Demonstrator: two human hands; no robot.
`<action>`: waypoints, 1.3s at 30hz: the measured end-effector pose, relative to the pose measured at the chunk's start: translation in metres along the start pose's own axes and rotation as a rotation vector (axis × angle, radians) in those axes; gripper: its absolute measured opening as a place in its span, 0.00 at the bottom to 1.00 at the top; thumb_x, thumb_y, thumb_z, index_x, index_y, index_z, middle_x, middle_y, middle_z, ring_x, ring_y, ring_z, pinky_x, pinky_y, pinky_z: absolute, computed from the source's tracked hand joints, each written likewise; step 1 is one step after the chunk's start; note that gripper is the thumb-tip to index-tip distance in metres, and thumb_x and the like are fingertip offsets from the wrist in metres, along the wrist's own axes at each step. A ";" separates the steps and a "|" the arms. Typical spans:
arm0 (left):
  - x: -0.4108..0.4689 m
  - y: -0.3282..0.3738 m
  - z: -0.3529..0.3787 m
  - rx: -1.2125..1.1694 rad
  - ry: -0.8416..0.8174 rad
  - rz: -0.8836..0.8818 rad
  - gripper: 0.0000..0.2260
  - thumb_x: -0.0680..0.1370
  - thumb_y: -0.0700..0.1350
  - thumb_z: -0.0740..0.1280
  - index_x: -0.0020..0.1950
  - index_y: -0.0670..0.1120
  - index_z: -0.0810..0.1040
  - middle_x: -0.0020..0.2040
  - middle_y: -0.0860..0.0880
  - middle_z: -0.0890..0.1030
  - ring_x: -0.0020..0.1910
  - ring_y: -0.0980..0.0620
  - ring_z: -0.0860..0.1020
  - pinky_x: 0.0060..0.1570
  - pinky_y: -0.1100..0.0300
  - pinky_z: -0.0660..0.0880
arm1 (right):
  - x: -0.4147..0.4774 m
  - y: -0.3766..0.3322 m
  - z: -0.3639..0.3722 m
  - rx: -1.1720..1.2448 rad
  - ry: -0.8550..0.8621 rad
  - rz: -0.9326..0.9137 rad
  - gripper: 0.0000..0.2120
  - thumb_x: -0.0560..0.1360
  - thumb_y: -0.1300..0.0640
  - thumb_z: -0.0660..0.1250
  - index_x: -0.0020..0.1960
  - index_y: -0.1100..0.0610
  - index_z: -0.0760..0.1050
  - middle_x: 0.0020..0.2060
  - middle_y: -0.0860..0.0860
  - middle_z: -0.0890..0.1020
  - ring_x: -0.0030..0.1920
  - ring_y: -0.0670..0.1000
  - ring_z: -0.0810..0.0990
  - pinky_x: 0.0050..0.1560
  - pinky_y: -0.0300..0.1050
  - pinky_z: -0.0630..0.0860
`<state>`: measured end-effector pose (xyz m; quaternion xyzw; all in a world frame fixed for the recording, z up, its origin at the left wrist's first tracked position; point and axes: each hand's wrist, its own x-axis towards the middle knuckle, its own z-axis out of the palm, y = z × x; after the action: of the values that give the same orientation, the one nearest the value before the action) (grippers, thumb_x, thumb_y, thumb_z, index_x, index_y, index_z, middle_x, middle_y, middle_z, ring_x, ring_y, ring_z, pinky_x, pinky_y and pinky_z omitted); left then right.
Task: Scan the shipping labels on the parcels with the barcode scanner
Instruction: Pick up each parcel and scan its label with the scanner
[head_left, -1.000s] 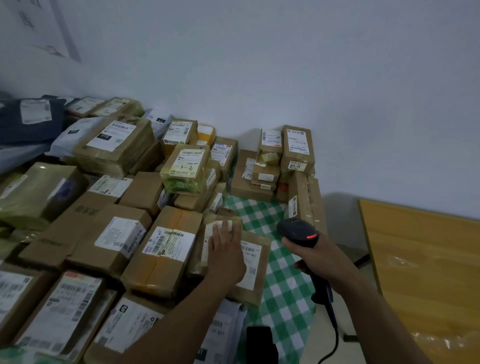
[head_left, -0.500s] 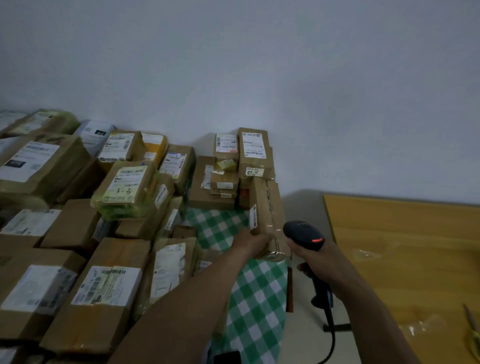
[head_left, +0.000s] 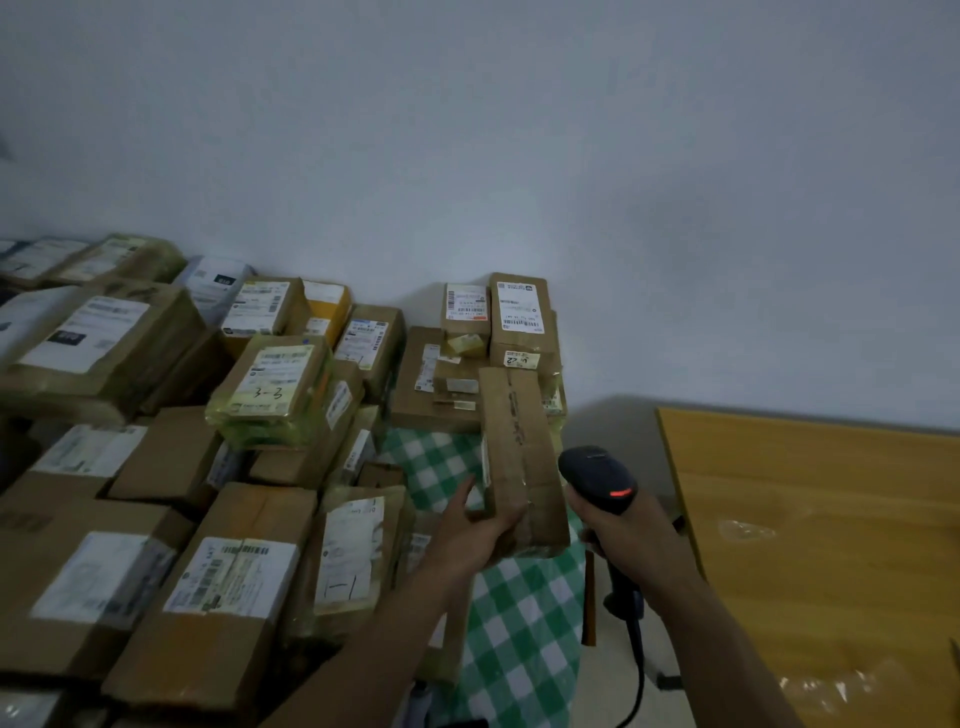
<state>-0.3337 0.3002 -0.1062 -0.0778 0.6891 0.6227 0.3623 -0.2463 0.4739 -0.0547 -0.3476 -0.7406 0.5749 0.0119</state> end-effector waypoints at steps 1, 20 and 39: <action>-0.009 -0.003 -0.004 -0.024 -0.005 0.027 0.47 0.69 0.58 0.81 0.82 0.56 0.60 0.69 0.47 0.79 0.60 0.50 0.82 0.64 0.49 0.79 | -0.003 -0.001 0.007 -0.036 0.039 -0.028 0.15 0.75 0.44 0.77 0.57 0.50 0.80 0.42 0.48 0.84 0.42 0.50 0.85 0.45 0.52 0.82; -0.100 0.008 -0.067 -0.539 -0.165 0.270 0.18 0.79 0.50 0.68 0.69 0.58 0.73 0.61 0.48 0.84 0.59 0.45 0.84 0.55 0.41 0.82 | -0.062 -0.027 0.062 0.156 -0.053 -0.304 0.22 0.72 0.53 0.80 0.64 0.47 0.80 0.54 0.44 0.87 0.53 0.44 0.85 0.55 0.48 0.82; -0.090 0.003 -0.066 -0.245 -0.169 0.407 0.28 0.73 0.50 0.77 0.69 0.66 0.72 0.66 0.44 0.81 0.60 0.44 0.83 0.56 0.41 0.82 | -0.081 -0.051 0.053 0.405 -0.047 -0.261 0.14 0.75 0.54 0.76 0.59 0.44 0.81 0.53 0.47 0.88 0.56 0.49 0.86 0.57 0.53 0.81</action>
<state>-0.2972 0.2093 -0.0530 0.0714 0.5772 0.7662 0.2734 -0.2330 0.3813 0.0022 -0.2260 -0.6488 0.7134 0.1382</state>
